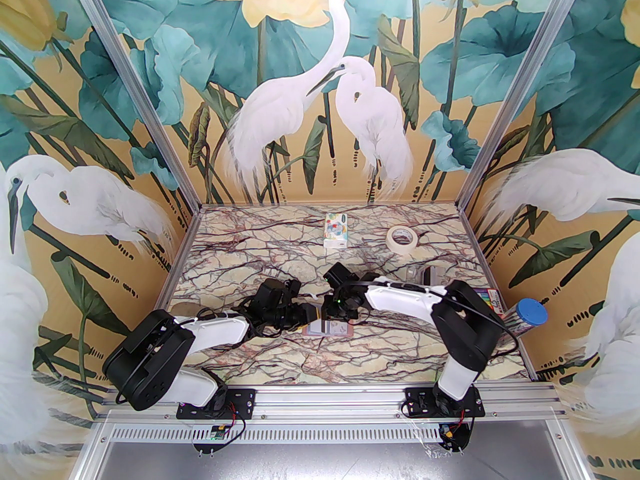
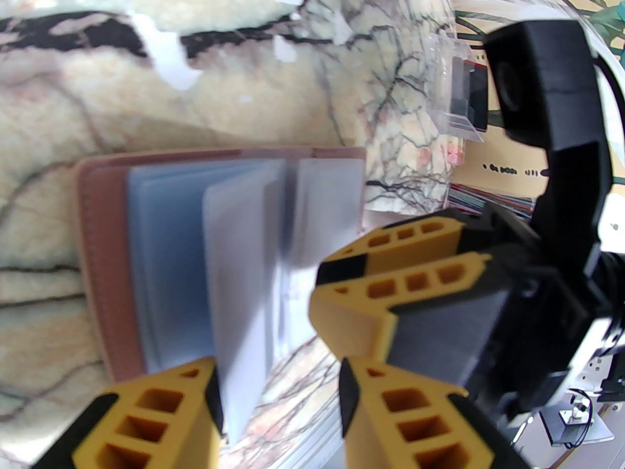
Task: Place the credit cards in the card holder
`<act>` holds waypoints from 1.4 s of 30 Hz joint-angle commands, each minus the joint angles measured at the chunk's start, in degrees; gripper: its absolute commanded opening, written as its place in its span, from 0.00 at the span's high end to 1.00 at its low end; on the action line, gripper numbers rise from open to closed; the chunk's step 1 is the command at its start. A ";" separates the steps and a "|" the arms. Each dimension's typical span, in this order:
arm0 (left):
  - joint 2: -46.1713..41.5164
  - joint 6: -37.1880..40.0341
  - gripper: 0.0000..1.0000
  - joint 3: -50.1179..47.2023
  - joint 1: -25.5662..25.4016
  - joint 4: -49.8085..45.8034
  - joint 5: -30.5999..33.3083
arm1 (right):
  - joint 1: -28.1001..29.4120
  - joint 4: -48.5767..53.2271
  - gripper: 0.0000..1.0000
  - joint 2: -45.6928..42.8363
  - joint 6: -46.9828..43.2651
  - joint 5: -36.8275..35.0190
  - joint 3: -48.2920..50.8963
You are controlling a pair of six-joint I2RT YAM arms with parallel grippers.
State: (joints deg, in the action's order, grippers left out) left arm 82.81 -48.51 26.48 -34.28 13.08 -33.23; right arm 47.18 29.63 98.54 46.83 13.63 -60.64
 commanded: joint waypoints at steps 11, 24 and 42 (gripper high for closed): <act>1.68 -1.58 0.54 5.70 -4.64 2.84 -0.25 | -5.62 3.66 0.72 -9.23 -0.83 -4.55 6.24; 11.34 -2.95 0.54 9.99 -7.98 8.09 -0.51 | -12.57 5.44 0.72 -17.71 -2.18 -4.60 12.01; 2.11 1.13 0.54 7.42 -5.53 -1.74 3.30 | -12.68 3.50 0.73 -16.25 -2.71 -2.05 10.65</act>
State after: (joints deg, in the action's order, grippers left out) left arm 87.44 -48.60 35.73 -41.50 14.20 -31.16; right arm 34.74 33.82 81.47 45.10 10.55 -48.23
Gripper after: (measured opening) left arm 0.461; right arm 0.272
